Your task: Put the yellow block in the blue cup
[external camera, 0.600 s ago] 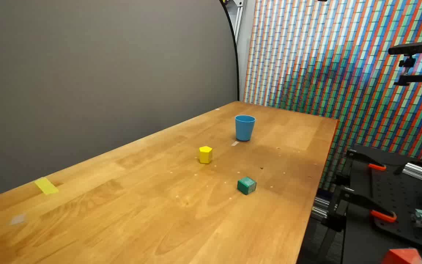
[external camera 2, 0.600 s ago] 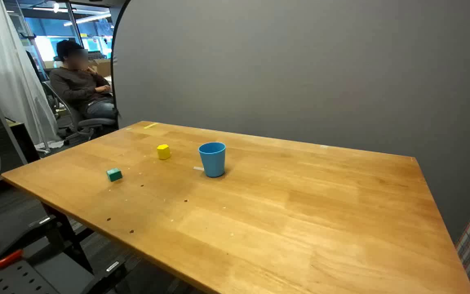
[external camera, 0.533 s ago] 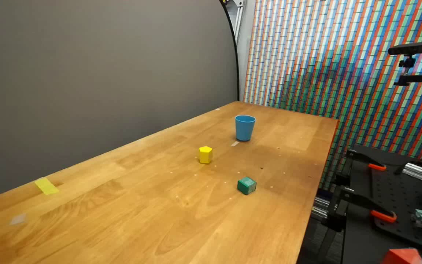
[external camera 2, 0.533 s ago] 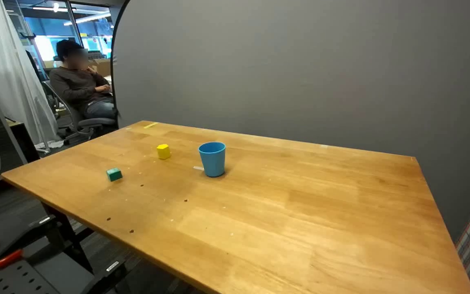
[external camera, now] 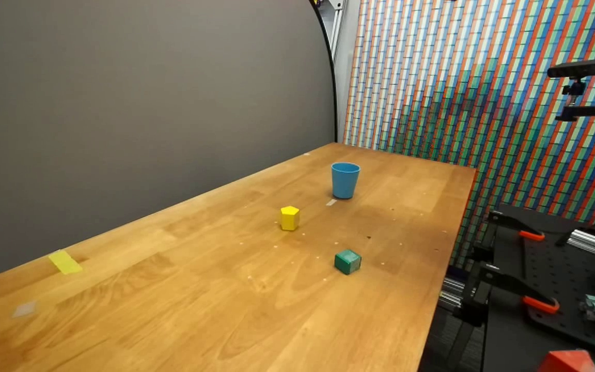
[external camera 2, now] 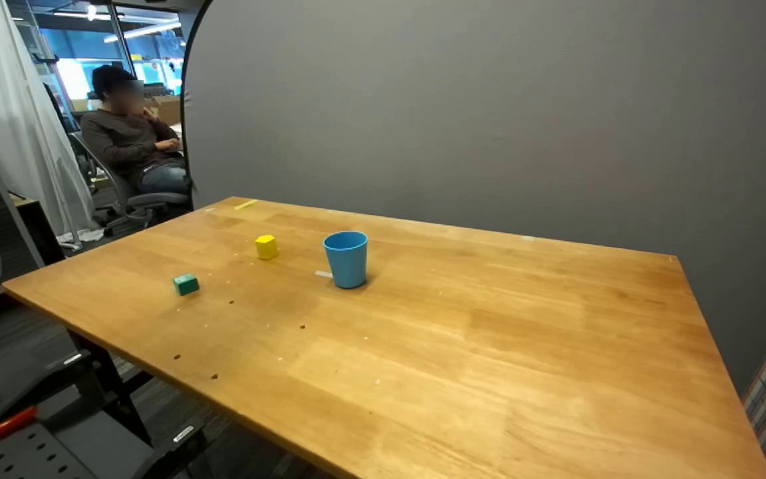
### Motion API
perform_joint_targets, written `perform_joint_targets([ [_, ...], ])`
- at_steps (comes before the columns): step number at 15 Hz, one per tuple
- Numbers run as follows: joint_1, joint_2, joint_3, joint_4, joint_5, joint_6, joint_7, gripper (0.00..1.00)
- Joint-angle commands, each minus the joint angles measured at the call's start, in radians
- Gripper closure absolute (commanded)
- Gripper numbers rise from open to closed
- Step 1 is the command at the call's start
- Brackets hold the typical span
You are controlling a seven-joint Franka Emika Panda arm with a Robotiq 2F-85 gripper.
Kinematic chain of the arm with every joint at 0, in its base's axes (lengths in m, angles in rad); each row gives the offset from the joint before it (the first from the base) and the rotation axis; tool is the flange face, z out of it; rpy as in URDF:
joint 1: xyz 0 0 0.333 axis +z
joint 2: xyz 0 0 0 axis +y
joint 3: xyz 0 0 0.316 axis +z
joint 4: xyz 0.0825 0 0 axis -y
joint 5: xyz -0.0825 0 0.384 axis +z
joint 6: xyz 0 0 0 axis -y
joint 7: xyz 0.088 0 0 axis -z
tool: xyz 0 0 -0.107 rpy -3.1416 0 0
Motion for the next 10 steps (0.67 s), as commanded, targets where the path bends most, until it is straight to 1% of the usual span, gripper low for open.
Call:
perform_joint_targets([
  [1, 0.042, 0.163, 0.083, 0.064, 0.021, 0.074, 0.021, 0.00],
  [2, 0.059, 0.218, 0.109, 0.084, 0.026, 0.106, 0.027, 0.00],
  [5, 0.086, 0.385, 0.194, 0.137, -0.009, 0.211, 0.069, 0.00],
  [6, 0.094, 0.437, 0.211, 0.160, -0.014, 0.232, 0.077, 0.00],
  [8, 0.095, 0.552, 0.252, 0.185, -0.061, 0.299, 0.116, 0.00],
  [10, 0.092, 0.665, 0.271, 0.216, -0.140, 0.341, 0.164, 0.00],
])
